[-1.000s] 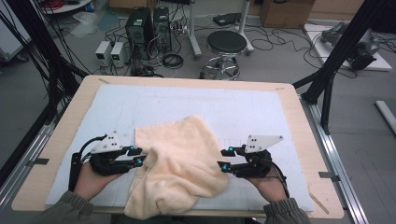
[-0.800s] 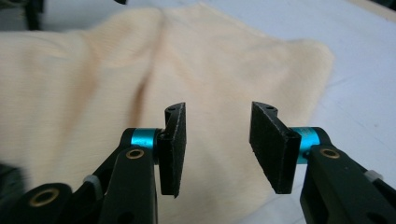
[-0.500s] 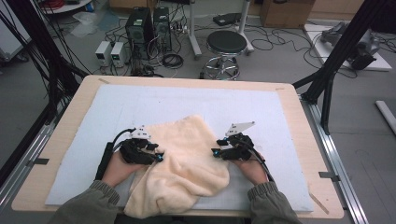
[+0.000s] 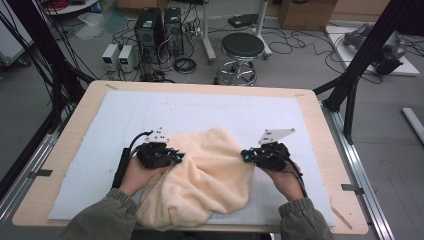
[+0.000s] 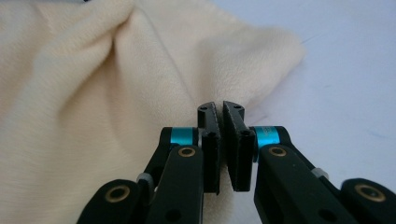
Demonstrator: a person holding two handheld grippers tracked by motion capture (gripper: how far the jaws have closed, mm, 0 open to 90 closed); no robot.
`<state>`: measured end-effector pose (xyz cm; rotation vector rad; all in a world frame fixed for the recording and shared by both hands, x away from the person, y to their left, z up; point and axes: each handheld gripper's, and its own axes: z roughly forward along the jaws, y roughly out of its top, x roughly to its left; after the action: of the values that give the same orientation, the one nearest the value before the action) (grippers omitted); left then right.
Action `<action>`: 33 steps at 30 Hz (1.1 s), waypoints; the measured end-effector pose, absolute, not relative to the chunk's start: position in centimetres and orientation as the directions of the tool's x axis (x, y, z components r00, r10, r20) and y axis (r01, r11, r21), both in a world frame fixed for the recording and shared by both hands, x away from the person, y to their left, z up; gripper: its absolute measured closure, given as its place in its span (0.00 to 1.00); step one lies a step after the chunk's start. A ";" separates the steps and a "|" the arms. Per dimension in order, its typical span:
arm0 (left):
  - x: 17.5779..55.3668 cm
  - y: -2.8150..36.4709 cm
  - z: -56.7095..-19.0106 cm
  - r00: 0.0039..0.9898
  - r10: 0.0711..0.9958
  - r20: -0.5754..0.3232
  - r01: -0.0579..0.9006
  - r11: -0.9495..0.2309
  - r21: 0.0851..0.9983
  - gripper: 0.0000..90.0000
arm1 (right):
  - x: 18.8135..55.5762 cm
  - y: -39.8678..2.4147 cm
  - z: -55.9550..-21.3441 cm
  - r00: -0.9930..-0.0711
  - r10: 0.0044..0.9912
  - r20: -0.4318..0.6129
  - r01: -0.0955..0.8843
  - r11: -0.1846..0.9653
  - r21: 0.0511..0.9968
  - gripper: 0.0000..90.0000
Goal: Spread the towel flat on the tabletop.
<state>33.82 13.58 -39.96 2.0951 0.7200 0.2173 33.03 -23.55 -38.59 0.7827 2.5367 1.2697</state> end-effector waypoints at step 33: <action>33.2 18.1 -38.5 0.789 0.612 -0.063 0.381 -0.406 0.831 0.72 | 32.5 -22.3 -37.6 -0.861 0.508 0.034 0.312 0.475 0.823 0.77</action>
<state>33.21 18.06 -38.46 2.0438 0.7383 0.3127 32.49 -22.26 -37.60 0.7082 2.5066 1.3307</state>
